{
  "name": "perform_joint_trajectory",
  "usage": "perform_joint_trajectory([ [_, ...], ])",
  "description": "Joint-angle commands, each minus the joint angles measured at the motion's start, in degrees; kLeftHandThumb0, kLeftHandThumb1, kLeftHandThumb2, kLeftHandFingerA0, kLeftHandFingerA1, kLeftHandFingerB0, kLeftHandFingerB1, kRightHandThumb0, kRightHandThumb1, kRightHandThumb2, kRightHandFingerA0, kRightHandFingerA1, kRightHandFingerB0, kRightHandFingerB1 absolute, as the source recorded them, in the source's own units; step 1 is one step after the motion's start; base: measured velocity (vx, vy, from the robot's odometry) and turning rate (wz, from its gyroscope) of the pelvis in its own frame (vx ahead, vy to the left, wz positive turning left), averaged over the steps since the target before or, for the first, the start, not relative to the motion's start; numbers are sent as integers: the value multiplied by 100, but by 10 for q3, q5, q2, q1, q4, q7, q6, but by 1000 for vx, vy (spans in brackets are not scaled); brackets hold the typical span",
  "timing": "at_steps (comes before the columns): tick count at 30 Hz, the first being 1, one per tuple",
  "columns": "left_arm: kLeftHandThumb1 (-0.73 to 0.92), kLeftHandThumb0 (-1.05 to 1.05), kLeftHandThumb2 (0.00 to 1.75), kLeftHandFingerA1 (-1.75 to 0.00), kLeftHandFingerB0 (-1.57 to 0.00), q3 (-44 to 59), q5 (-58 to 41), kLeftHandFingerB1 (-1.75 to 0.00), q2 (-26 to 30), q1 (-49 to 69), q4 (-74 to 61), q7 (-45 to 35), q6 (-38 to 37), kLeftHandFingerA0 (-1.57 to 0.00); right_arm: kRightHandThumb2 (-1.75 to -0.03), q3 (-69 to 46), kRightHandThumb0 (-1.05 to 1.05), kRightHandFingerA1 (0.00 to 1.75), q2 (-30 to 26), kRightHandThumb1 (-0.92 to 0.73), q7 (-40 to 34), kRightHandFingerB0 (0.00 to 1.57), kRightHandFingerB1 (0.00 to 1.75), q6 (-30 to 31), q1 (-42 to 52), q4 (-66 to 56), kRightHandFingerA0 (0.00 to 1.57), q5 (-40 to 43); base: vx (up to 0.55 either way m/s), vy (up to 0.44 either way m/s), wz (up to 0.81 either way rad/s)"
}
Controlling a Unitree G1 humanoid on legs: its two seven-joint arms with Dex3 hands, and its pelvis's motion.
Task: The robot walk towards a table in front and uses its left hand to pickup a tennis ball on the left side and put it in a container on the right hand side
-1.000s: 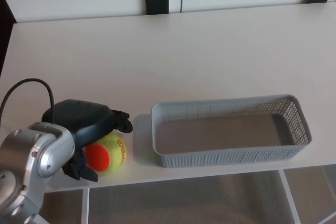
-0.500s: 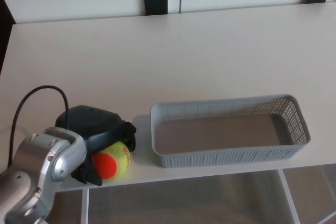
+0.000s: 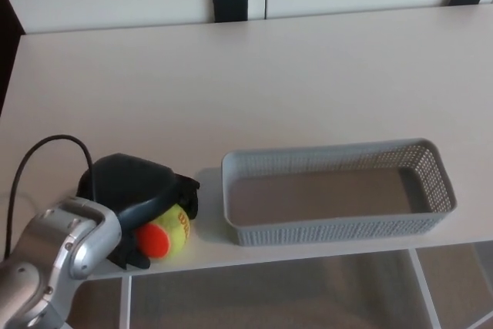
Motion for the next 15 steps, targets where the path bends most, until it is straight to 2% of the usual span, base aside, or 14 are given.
perform_joint_trajectory([
  [1,57,-13,58,-137,-98,43,-23,-95,-5,4,-7,16,-18,-99,-70,2,-37,60,-13,-44,-3,58,53,3,-2,-1,75,-6,0,0,0],
  [2,57,-11,64,-133,-97,75,-42,-99,-11,-15,-39,-8,6,-100,-70,2,-37,59,-16,-44,-3,58,53,5,-9,1,74,-6,0,0,0],
  [3,53,-11,71,-131,-101,93,-51,-97,-14,-28,-57,-21,18,-103,-55,2,-30,50,-16,-51,-3,62,44,7,-12,-1,81,-6,0,0,0],
  [5,54,-14,73,-137,-102,127,-66,-102,-20,-51,-90,-36,30,-105,-55,5,-29,50,-15,-51,-6,62,44,10,-14,-4,81,-9,0,0,0],
  [6,56,-12,69,-142,-99,135,-68,-108,-22,-56,-99,-42,33,-102,-69,5,-36,60,-14,-44,-6,59,53,11,-15,-2,77,-8,0,0,0],
  [7,56,-12,69,-142,-99,141,-68,-108,-25,-60,-107,-48,36,-102,-69,4,-36,60,-14,-44,-7,59,53,11,-16,2,77,-7,0,0,0],
  [8,59,-14,69,-145,-95,148,-64,-111,-26,-71,-124,-60,44,-99,-55,4,-27,50,-12,-50,-8,64,44,12,-18,5,83,-6,0,0,0],
  [9,59,-14,69,-145,-95,151,-62,-111,-27,-75,-131,-65,48,-99,-55,3,-27,50,-12,-50,-8,64,44,12,-18,6,83,-6,0,0,0],
  [11,65,-9,67,-161,-87,162,-68,-124,-44,-100,-153,-62,53,-93,-55,6,-28,50,-14,-50,-6,63,44,11,-20,8,81,-8,0,0,0],
  [12,65,-9,67,-161,-87,163,-67,-124,-49,-103,-158,-60,52,-93,-55,6,-28,50,-14,-50,-6,63,44,12,-20,8,81,-8,0,0,0],
  [13,71,-10,64,-164,-76,157,-59,-132,-56,-109,-161,-64,57,-86,-55,6,-29,50,-14,-50,-8,63,44,13,-18,8,82,-8,0,0,0],
  [15,71,-14,61,-166,-71,141,-43,-133,-71,-120,-168,-72,68,-83,-55,6,-29,50,-13,-50,-9,62,44,14,-14,6,82,-8,0,0,0],
])
